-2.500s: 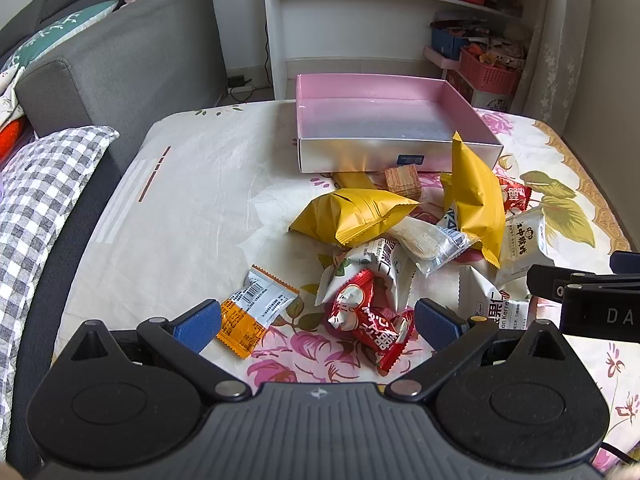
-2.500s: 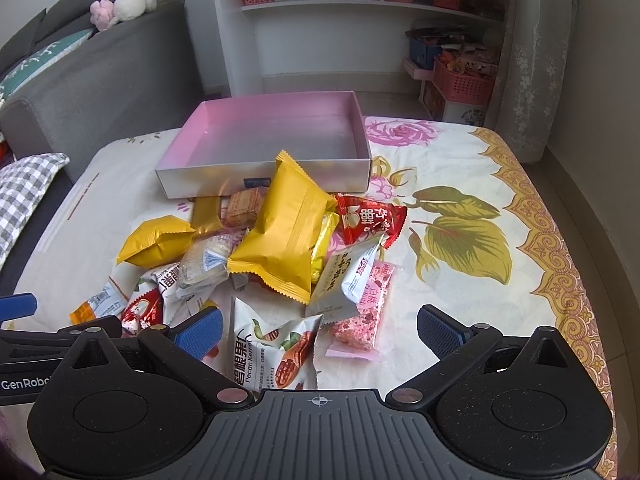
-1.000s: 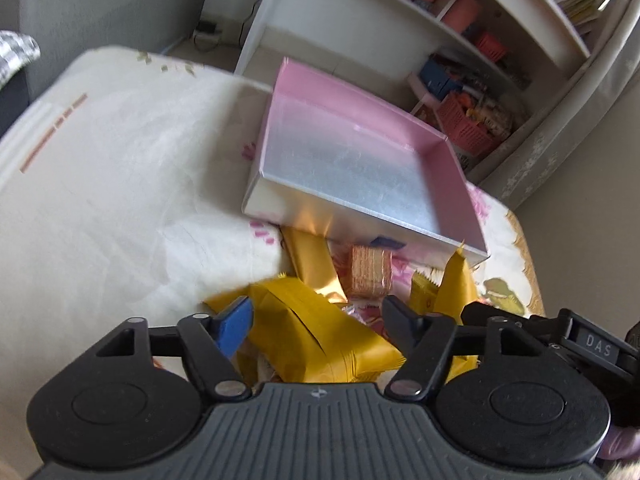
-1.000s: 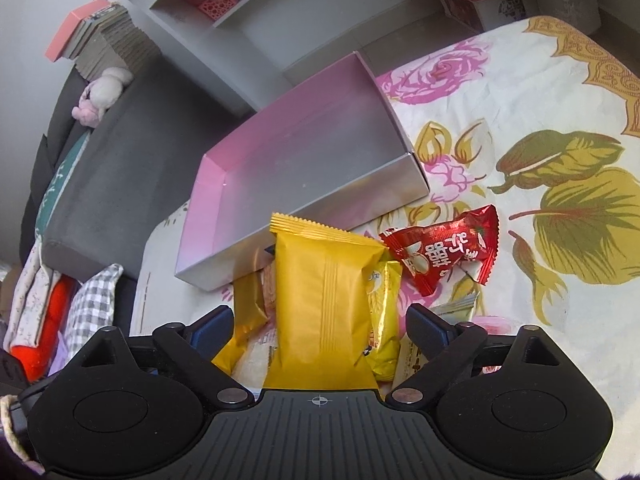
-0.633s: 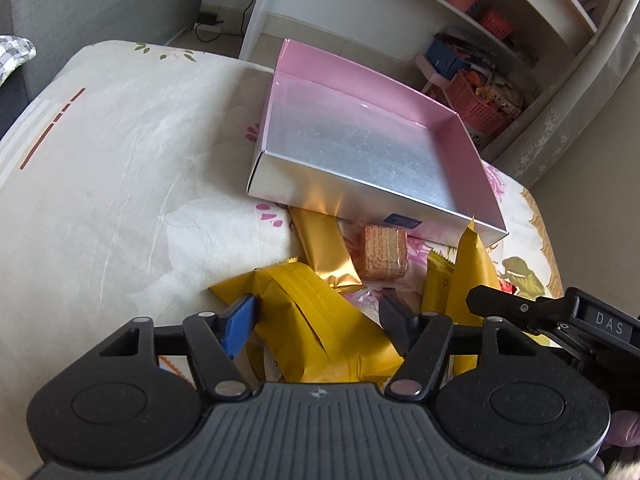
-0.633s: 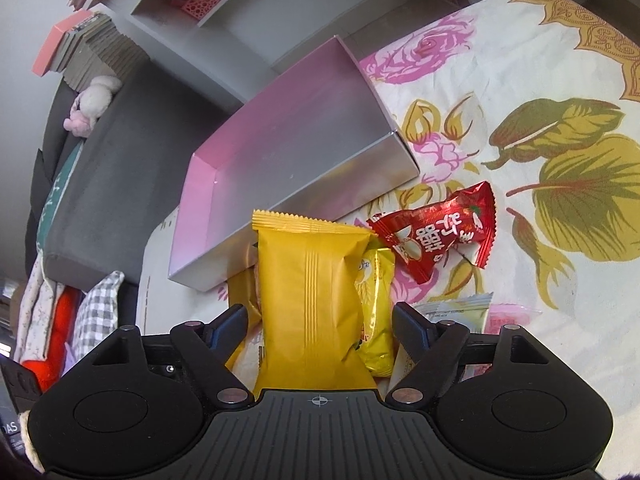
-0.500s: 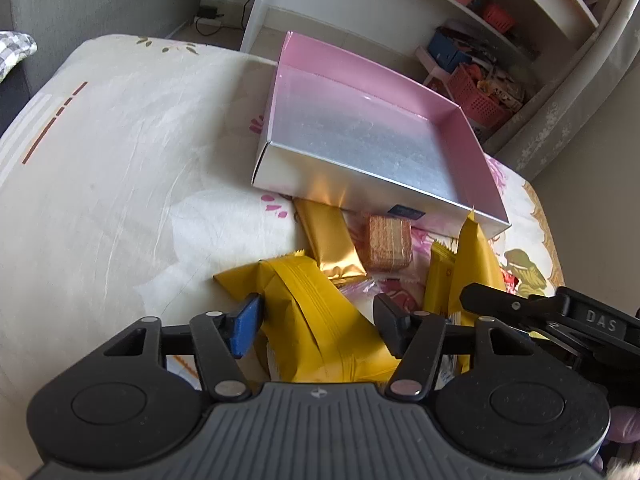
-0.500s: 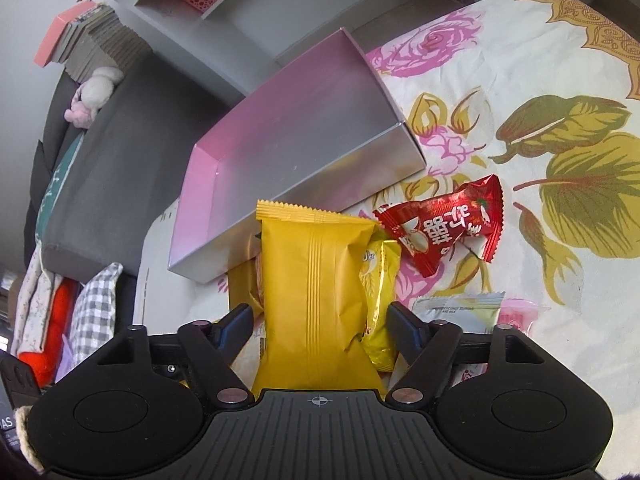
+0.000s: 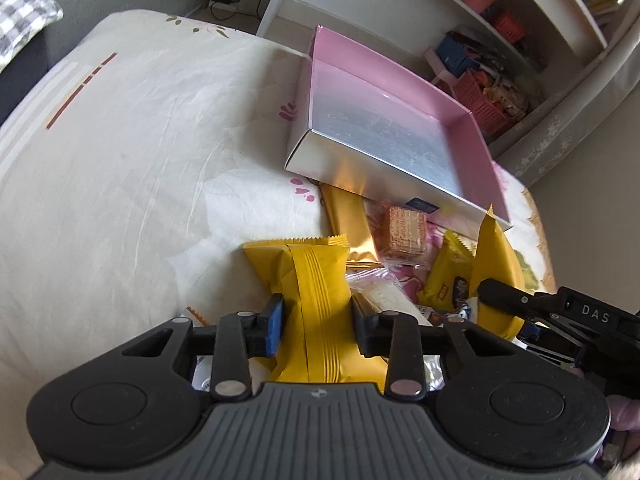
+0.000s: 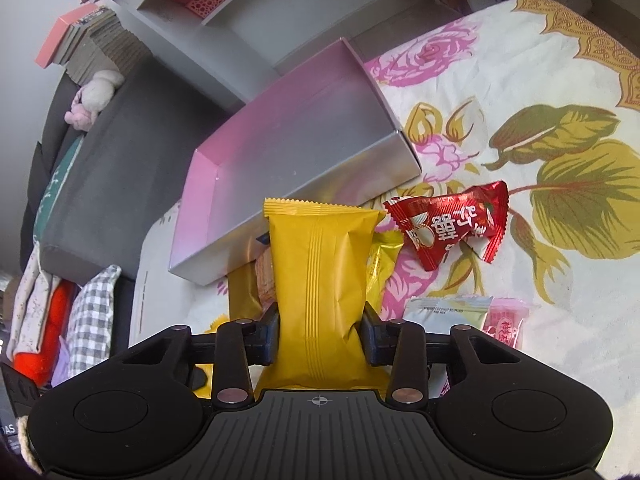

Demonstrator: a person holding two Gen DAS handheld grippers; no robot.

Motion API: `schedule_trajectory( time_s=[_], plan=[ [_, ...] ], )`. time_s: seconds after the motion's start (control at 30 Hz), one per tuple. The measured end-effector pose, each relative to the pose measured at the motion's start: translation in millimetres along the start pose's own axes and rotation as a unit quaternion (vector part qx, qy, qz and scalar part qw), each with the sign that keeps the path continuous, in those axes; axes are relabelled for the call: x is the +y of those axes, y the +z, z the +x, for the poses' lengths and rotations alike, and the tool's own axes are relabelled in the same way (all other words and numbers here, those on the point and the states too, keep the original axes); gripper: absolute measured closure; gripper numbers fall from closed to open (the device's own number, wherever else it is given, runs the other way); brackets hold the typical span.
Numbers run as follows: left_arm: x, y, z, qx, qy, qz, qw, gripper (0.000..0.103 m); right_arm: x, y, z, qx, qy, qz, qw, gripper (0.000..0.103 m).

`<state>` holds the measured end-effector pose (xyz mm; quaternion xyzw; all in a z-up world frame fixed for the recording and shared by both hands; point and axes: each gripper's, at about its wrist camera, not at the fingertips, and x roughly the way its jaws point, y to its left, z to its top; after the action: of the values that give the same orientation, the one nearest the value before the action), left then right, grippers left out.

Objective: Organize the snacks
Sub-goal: 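Carry both yellow packs into the pink box and open both tools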

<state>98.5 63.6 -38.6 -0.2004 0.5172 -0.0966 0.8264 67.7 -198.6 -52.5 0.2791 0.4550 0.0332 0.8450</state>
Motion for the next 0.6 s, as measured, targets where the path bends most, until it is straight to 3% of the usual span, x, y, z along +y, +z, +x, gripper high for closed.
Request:
schedule_trajectory(
  time_s=[0.17,0.33,0.6],
  plan=[
    [3,-1,-18,-0.014,-0.014,0.002,0.9998,0.073,-1,3,-11,-0.016,0.001,0.009,1.0,0.066],
    [-1,5,-37,-0.053,-0.03,0.001,0.9981,0.073,7,4,-19,-0.032,0.005,0.012,0.999,0.066],
    [-16,30,-35,-0.087,-0.044,0.011,0.9952,0.073,35,27,-21,-0.067,-0.002,0.0,0.998,0.067]
  ],
)
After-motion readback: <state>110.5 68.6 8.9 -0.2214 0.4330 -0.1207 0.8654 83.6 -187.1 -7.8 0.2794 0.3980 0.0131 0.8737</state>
